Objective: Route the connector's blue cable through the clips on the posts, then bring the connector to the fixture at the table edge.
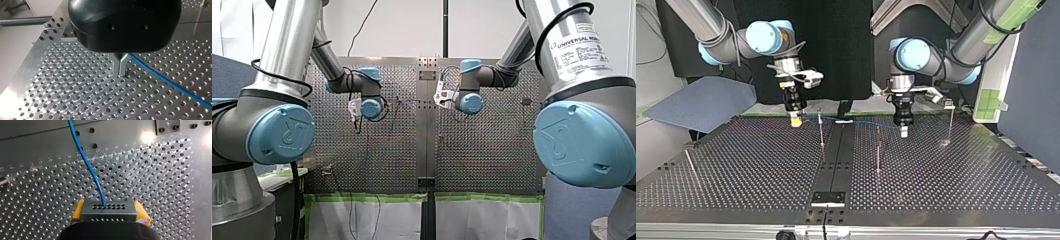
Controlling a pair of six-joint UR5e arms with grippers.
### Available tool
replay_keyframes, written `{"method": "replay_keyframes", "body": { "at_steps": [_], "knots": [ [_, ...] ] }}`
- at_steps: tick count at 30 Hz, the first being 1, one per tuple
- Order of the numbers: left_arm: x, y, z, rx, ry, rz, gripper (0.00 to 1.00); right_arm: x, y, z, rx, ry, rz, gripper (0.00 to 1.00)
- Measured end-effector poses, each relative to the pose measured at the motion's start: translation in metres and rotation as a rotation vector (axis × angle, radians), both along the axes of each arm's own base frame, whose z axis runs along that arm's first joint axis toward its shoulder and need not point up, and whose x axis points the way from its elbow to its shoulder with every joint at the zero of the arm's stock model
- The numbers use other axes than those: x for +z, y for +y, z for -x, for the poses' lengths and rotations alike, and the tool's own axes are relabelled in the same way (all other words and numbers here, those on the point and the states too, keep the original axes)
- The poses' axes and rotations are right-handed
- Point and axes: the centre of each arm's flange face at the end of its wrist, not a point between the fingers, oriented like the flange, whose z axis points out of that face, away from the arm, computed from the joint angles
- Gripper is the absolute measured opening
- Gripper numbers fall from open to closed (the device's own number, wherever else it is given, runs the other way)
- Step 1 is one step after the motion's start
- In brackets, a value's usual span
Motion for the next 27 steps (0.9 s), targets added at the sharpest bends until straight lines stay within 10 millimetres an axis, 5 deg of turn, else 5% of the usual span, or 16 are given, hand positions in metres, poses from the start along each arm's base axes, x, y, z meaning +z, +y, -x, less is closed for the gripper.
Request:
{"method": "replay_keyframes", "body": {
  "at_steps": [27],
  "knots": [
    [0.000,-0.010,-0.027,-0.028,0.012,-0.008,0.00,0.002,-0.026,0.016,-0.019,-0.004,0.013,0.00]
  ]
}}
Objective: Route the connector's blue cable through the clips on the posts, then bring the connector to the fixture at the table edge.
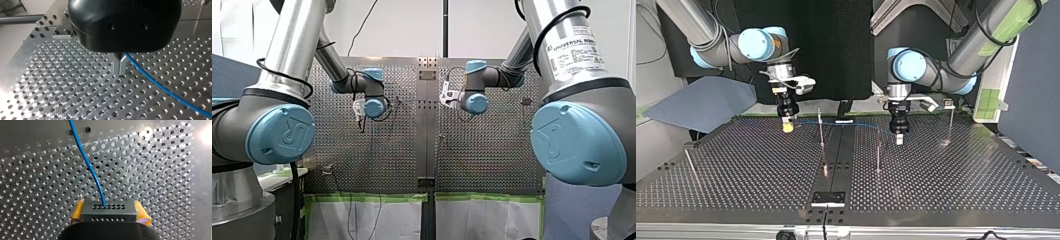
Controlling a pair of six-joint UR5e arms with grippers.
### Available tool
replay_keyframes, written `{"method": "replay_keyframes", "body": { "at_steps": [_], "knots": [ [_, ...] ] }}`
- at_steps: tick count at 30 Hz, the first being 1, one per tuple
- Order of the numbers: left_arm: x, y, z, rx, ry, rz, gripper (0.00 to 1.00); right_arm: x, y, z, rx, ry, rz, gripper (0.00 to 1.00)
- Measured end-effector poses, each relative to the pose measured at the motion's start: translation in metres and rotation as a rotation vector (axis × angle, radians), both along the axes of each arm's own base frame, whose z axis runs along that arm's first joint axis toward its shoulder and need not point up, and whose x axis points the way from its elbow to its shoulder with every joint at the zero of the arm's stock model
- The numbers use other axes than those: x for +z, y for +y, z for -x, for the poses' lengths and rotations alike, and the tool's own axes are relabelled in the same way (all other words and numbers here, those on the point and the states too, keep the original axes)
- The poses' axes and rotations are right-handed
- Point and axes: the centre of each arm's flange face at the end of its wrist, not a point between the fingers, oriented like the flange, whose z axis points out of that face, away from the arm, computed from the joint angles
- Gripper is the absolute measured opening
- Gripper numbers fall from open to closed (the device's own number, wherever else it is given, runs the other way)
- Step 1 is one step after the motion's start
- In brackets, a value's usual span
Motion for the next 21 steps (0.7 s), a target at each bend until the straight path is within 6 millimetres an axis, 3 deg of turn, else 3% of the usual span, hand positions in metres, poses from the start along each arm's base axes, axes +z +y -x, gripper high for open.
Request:
{"method": "replay_keyframes", "body": {
  "at_steps": [13,21],
  "knots": [
    [-0.004,0.000,-0.021,-0.010,0.020,-0.005,0.00,0.001,-0.009,0.004,0.002,-0.005,0.009,0.00],
    [0.007,0.004,-0.035,-0.025,0.000,0.012,0.00,-0.001,-0.022,0.002,0.003,-0.005,0.010,0.00]
  ]
}}
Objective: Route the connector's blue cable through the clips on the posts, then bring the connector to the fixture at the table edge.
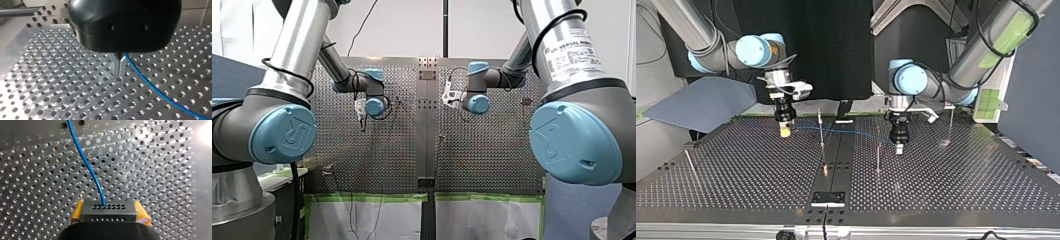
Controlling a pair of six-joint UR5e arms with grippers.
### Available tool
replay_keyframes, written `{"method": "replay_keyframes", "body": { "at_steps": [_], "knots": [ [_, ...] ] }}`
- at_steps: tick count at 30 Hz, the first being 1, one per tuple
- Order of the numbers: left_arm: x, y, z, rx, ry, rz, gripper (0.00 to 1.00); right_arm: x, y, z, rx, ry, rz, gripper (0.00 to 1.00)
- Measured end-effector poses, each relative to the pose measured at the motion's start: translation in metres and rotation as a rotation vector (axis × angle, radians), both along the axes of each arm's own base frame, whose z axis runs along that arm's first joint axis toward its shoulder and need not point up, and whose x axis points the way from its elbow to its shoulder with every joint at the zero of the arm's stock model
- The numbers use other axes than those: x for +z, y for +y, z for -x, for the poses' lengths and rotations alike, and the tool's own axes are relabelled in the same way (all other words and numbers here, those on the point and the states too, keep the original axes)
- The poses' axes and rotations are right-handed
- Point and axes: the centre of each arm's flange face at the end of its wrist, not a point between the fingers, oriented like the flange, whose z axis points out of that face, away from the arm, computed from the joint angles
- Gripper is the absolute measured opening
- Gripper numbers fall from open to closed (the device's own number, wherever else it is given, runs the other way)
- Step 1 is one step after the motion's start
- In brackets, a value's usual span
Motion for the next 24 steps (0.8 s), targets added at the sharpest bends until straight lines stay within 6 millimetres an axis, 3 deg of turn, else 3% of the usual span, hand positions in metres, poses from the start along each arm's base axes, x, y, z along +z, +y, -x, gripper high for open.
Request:
{"method": "replay_keyframes", "body": {
  "at_steps": [24],
  "knots": [
    [0.002,0.014,-0.026,-0.056,-0.007,0.047,0.00,-0.005,-0.049,-0.017,0.031,0.002,-0.011,0.00]
  ]
}}
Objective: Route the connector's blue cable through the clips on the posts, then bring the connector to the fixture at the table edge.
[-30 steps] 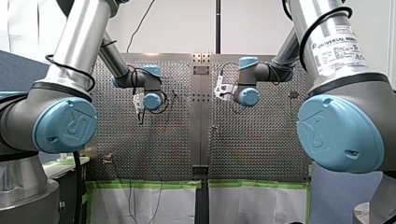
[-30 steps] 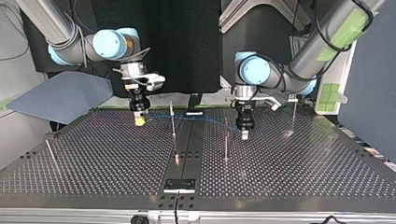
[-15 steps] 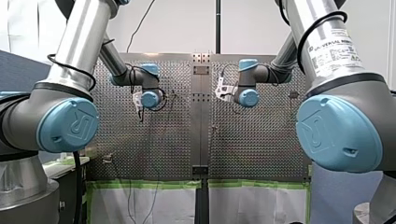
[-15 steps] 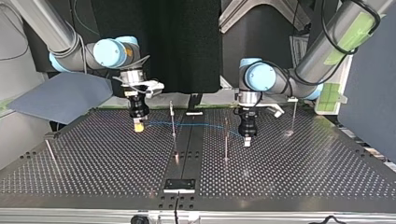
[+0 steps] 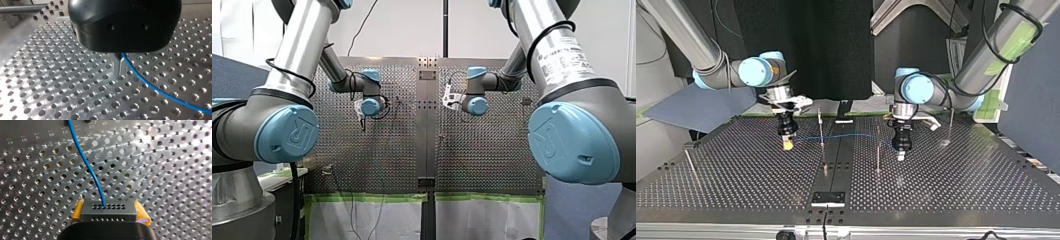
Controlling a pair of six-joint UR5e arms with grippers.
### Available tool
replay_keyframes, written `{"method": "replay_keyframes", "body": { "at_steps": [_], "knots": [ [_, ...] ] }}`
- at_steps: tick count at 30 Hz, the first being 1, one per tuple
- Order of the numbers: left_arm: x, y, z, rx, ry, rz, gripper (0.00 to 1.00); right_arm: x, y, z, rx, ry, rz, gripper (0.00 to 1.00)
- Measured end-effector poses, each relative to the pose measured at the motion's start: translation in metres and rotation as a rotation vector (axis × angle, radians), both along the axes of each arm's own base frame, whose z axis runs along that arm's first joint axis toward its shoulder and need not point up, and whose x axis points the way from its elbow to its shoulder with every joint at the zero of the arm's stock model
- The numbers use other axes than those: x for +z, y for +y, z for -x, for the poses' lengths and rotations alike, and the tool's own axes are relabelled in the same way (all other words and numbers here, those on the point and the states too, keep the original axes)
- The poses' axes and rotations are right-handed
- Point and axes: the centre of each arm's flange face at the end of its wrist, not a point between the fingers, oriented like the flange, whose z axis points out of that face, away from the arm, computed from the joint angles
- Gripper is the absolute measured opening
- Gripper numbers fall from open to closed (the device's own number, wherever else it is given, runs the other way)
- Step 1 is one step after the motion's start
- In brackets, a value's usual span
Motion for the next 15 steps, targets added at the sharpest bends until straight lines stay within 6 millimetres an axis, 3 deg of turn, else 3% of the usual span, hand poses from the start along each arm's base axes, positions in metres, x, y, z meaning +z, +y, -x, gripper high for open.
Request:
{"method": "replay_keyframes", "body": {
  "at_steps": [15],
  "knots": [
    [0.009,0.011,-0.013,0.016,-0.011,0.013,0.00,0.011,-0.034,-0.006,-0.003,-0.005,0.018,0.00]
  ]
}}
